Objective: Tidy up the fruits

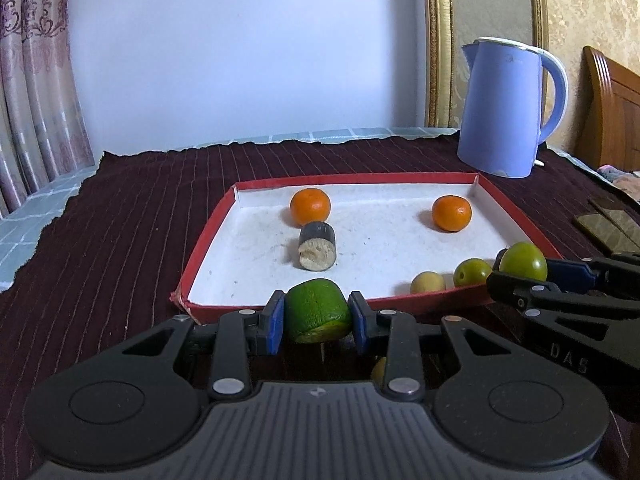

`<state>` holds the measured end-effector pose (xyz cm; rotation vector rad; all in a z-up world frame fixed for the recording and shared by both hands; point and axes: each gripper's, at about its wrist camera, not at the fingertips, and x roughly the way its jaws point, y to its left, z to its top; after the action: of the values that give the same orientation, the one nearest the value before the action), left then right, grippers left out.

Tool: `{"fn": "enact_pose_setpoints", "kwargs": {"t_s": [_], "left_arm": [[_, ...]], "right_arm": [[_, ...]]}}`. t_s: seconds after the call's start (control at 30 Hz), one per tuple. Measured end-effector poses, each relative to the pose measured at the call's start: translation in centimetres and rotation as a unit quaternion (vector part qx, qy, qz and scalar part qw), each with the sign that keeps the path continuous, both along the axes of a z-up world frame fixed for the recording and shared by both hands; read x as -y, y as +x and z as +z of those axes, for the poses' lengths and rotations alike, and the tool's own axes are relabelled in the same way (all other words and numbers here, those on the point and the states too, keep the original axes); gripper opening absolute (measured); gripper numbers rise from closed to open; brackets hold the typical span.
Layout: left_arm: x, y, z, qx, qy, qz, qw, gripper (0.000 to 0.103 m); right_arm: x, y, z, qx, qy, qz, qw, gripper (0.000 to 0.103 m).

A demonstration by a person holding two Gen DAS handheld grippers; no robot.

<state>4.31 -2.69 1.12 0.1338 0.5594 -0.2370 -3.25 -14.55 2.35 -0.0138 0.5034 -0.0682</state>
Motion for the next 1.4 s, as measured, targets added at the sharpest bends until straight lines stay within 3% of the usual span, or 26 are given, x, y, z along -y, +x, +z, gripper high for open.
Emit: {"fn": "enact_pose_setpoints", "kwargs": {"t_s": [1.4], "left_arm": [[3.9,7.7,0.3,-0.014,0.045,0.019,0.9987,0.033]], "right_arm": [[1.6,6.7,2.6,-0.003,-0.005,0.003,1.000,0.031]]}}
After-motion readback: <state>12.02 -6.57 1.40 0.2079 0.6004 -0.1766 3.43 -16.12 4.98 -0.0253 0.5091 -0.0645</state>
